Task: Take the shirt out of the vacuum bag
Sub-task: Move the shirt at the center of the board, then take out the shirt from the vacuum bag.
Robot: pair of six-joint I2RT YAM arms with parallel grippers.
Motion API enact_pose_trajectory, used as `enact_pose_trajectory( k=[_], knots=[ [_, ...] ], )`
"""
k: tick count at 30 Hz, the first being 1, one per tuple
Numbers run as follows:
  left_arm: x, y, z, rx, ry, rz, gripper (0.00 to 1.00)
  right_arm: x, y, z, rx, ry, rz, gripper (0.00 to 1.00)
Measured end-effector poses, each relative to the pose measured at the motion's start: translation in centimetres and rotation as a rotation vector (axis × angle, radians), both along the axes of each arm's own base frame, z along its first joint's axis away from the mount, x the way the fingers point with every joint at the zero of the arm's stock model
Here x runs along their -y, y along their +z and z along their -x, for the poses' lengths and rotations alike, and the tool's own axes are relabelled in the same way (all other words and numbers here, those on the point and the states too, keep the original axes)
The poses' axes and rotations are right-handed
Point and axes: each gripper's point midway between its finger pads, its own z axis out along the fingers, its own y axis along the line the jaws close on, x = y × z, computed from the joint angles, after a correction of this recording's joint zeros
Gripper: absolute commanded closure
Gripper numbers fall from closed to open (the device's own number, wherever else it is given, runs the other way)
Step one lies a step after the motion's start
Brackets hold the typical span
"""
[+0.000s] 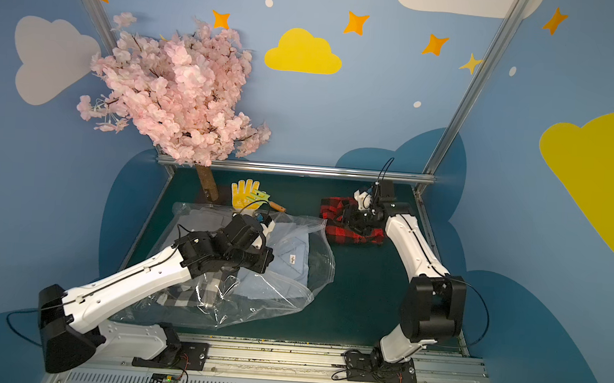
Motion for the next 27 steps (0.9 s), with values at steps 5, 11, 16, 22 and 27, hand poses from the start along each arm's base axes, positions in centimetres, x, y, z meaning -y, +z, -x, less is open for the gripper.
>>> enact_pose_trajectory(
  k=[5, 11, 16, 22, 27],
  knots=[
    [0.9, -0.1, 0.3, 0.002, -0.02, 0.025, 0.92, -2.5, -7.1, 5.5, -0.198, 0.047, -0.125, 0.47],
    [1.5, -1.9, 1.1, -0.022, -0.033, 0.03, 0.92, -5.2, -9.7, 6.6, -0.228, 0.099, -0.2, 0.49],
    [1.3, -4.2, 1.7, -0.056, -0.025, 0.025, 0.92, -7.0, -12.2, 6.6, -0.236, 0.13, -0.226, 0.49],
    [0.9, -5.4, 2.3, -0.071, -0.015, 0.03, 0.92, -8.4, -13.4, 6.7, -0.216, 0.163, -0.227, 0.49],
    [0.7, -6.1, 2.6, -0.078, -0.006, 0.04, 0.92, -8.8, -14.6, 7.0, -0.208, 0.158, -0.276, 0.48]
  ],
)
